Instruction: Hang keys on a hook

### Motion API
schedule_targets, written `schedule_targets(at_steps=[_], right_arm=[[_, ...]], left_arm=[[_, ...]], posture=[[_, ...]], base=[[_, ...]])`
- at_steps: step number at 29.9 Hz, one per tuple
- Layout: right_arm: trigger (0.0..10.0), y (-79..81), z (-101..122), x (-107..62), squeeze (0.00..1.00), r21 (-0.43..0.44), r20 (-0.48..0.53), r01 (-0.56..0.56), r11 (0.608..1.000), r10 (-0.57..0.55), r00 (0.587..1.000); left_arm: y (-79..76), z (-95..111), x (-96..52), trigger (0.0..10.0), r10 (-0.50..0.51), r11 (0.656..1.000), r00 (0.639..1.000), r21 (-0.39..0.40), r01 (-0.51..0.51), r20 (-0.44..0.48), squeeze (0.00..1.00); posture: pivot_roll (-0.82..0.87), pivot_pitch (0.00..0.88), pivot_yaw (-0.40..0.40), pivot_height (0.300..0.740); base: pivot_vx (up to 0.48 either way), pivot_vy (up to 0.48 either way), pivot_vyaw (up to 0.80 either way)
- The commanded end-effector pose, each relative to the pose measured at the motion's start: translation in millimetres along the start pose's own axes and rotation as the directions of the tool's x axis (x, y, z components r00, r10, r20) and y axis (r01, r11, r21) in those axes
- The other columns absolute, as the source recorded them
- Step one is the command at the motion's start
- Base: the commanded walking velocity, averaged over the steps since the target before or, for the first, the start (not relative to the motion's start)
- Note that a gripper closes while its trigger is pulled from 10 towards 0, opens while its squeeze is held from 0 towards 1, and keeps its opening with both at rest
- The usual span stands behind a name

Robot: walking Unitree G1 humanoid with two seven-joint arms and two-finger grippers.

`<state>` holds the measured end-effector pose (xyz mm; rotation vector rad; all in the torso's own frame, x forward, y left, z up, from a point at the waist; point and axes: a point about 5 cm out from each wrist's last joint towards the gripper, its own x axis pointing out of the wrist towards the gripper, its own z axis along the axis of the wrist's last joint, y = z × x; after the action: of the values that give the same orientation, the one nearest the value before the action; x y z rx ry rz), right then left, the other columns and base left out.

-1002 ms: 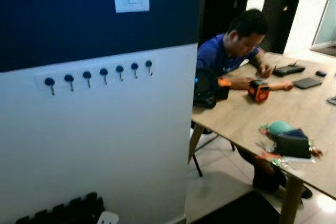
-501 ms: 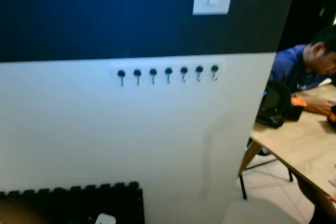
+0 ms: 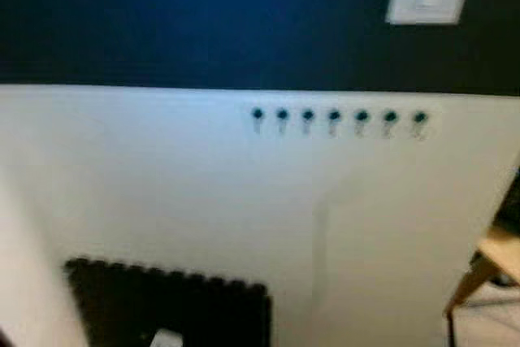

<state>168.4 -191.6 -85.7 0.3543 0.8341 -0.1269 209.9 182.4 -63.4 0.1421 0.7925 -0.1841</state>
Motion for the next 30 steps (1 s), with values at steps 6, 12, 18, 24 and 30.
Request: schedule_targets(at_steps=[6, 12, 18, 24, 30], right_arm=[[10.0, 5.8, 2.3, 2.1, 0.0, -0.002, 0.003, -0.02, 1.0, 0.02, 1.0], [10.0, 4.7, 3.6, 2.4, 0.0, 0.022, 0.01, -0.002, 1.0, 0.002, 1.0], [10.0, 3.5, 6.1, 2.6, 0.0, 0.027, 0.019, 0.003, 1.0, -0.004, 1.0], [10.0, 4.0, 8.8, 3.2, 0.0, 0.03, 0.03, 0.002, 1.0, -0.003, 1.0], [10.0, 6.0, 13.5, 4.6, 0.0, 0.033, 0.046, -0.008, 0.999, 0.006, 0.999]], left_arm=[[2.6, -1.7, -0.5, 10.0, 0.005, 1.0, 1.0, 0.024, -0.004, -0.017, 0.0], [2.2, -0.7, -0.1, 10.0, 0.002, 1.0, 1.0, 0.03, -0.001, -0.016, 0.0], [0.7, 5.4, 2.0, 10.0, -0.007, 0.999, 1.0, 0.034, 0.007, -0.005, 0.0], [-2.0, 8.6, 3.6, 10.0, -0.01, 0.998, 1.0, 0.054, 0.01, -0.008, 0.0], [-3.7, 7.0, 3.9, 10.0, -0.007, 0.999, 1.0, 0.035, 0.008, -0.02, 0.0]], posture=[[0.07, 0.004, 0.01, 0.74], [0.06, 0.003, 0.012, 0.74], [0.06, 0.01, 0.013, 0.74], [0.05, 0.016, 0.014, 0.74], [0.05, 0.02, 0.013, 0.74]], base=[[0.0, 0.0, 0.8], [0.0, 0.0, 0.07], [0.0, 0.0, 0.0], [0.0, -0.194, 0.0], [0.0, -0.376, 0.0]])
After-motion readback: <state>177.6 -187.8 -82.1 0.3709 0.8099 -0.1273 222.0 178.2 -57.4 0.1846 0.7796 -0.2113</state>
